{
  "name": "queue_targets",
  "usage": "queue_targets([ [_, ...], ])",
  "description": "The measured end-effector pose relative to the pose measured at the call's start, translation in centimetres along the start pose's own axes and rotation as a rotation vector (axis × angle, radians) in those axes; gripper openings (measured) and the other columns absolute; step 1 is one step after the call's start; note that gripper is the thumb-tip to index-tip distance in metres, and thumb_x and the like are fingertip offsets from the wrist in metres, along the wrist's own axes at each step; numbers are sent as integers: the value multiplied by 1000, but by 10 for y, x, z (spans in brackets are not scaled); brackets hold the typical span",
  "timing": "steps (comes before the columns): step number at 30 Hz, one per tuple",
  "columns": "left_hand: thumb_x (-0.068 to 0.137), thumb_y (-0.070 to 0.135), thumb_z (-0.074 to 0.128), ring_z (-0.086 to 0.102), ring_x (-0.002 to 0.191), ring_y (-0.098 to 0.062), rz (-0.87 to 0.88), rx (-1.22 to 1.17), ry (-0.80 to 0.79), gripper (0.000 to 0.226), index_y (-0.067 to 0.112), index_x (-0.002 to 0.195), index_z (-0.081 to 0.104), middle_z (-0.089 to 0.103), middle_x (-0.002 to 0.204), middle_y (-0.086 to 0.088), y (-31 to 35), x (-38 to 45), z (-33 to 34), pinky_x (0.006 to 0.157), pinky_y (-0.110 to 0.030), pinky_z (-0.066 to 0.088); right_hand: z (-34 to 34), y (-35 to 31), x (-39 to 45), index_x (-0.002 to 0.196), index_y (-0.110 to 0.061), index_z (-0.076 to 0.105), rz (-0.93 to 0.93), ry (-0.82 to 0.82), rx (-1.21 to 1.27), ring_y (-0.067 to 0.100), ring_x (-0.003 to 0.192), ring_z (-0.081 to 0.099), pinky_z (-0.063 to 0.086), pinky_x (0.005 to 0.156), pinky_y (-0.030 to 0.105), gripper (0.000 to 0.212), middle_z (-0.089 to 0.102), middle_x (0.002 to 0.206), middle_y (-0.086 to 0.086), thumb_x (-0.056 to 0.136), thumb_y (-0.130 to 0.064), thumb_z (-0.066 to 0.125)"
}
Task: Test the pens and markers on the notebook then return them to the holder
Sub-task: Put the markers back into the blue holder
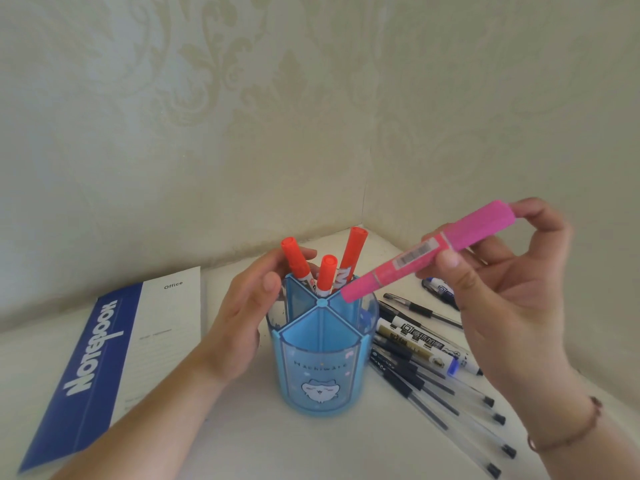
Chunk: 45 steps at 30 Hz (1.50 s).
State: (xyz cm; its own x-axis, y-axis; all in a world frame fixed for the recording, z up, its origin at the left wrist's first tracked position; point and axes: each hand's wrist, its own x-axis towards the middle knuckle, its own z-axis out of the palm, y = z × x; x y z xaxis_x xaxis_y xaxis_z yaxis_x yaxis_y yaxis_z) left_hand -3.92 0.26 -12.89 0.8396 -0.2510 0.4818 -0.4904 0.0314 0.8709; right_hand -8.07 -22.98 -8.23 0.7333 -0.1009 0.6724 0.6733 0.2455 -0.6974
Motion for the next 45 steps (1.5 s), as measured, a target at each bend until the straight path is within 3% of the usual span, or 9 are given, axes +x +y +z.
queue_targets([
  [10,82,76,46,63,115,-22,-22,-15,-35,64,33,126,62,67,124,-1,3,0,3,91,-34,49,16,11,-1,130,-32,40,-154,-54,-220,25,97,67,51,86,40,65,68,109,1,85,8,64],
  [16,87,71,44,53,128,-33,-6,36,-91,79,10,138,49,61,133,-14,0,-1,0,108,-58,35,12,8,1,153,-32,15,-199,-327,-811,16,139,34,33,110,34,68,33,152,-15,95,-42,50],
  [18,88,71,43,51,129,-35,-3,39,-110,80,11,139,50,58,136,-15,2,0,1,108,-62,33,10,8,4,151,-33,24,-171,-392,-886,16,143,26,28,114,36,60,27,156,-11,96,-48,45],
  [23,87,60,55,59,110,-24,-7,6,-109,69,6,130,55,65,117,-6,7,2,2,93,-35,47,4,11,7,141,-33,44,-93,-417,-888,12,144,25,26,114,28,50,32,154,-13,93,-46,49],
  [28,78,49,72,64,104,-14,-25,-143,21,53,16,119,66,71,109,0,3,4,1,86,-23,51,-9,19,7,125,-34,60,-8,-252,-996,4,127,43,38,101,24,33,54,128,-20,94,-38,53],
  [35,81,67,59,55,123,-37,-25,-69,41,80,5,130,56,64,126,-16,3,4,0,105,-52,42,-44,28,17,88,-40,68,578,-269,-1429,13,90,60,52,83,34,21,68,102,-12,90,-21,60],
  [39,76,65,66,59,117,-32,-40,-50,-54,85,2,131,51,65,124,-11,5,2,-1,97,-40,46,-45,28,17,76,-38,66,596,-322,-1389,9,81,62,56,79,35,14,65,89,-22,86,-28,66],
  [42,76,60,69,63,106,-15,-16,-62,-20,84,-2,130,51,69,113,-1,6,3,3,86,-22,48,-38,24,13,74,-37,67,553,-435,-1268,3,57,55,51,58,22,8,63,74,-24,80,-40,71],
  [45,78,45,69,66,107,-15,32,-74,114,65,0,124,56,70,117,-4,4,6,3,88,-23,50,-29,27,5,83,-35,66,549,-587,-1340,-2,65,54,51,64,24,19,62,77,-18,75,-52,70],
])
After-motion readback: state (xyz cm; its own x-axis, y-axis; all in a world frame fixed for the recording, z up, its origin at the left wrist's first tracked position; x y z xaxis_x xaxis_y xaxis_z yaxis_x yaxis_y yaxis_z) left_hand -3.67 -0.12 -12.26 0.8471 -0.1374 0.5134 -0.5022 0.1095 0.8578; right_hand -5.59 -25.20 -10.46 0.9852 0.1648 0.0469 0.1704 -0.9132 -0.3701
